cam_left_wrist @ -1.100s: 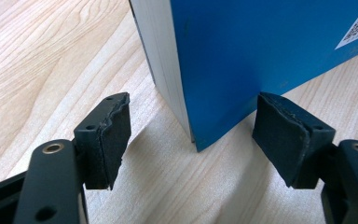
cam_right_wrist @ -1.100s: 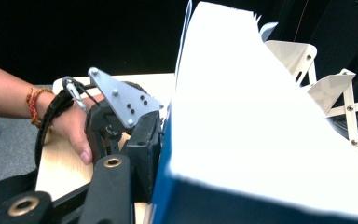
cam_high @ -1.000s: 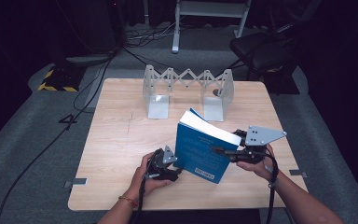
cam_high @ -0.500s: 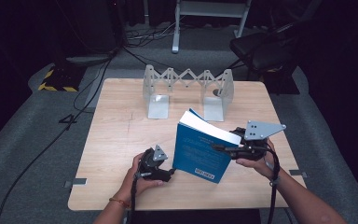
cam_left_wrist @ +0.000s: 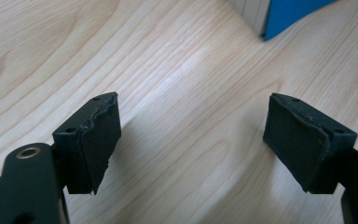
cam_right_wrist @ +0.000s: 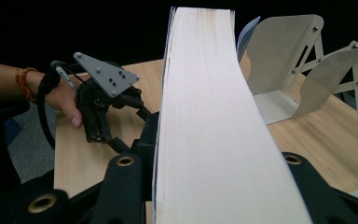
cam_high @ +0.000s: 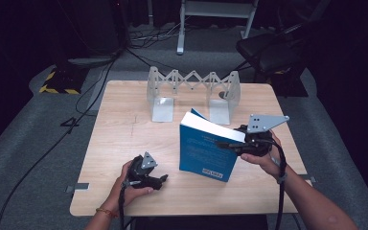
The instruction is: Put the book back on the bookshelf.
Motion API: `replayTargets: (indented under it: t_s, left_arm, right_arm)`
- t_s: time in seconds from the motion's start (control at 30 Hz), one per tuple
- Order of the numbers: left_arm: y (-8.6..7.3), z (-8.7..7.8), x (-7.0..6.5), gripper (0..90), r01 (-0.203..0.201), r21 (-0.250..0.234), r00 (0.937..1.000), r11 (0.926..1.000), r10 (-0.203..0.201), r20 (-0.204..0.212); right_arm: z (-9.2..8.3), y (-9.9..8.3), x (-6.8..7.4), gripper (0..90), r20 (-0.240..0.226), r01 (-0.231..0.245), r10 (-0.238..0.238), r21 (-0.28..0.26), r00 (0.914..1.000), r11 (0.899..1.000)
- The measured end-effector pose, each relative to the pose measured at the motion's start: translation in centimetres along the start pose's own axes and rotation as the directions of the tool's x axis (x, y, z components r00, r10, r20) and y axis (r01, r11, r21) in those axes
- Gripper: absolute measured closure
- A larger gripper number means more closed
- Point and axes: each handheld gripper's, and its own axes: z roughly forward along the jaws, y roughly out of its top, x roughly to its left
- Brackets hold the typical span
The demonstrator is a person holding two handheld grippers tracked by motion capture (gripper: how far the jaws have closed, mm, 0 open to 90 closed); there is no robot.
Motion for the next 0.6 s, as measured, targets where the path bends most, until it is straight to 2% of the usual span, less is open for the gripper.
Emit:
replayTargets:
  t_s: [0.27,0.4,0.6]
  left_arm:
    - [-0.1,-0.1,0.2,19.4,0.006,-0.004,1.0000,1.0000,-0.006,0.007]
    - [-0.1,0.0,0.2,18.7,0.015,0.000,0.9998,0.9999,-0.015,-0.012]
    - [0.0,0.0,0.2,16.9,0.024,0.000,0.9997,0.9997,-0.024,-0.011]
  right_arm:
    - [0.3,1.3,-0.6,61.5,0.035,0.001,-0.002,0.033,0.9994,0.999]
    - [0.4,1.8,-0.8,61.5,0.050,0.006,-0.007,0.034,0.9987,0.999]
    - [0.1,2.7,-1.2,61.6,0.082,0.022,-0.027,0.057,0.9963,0.998]
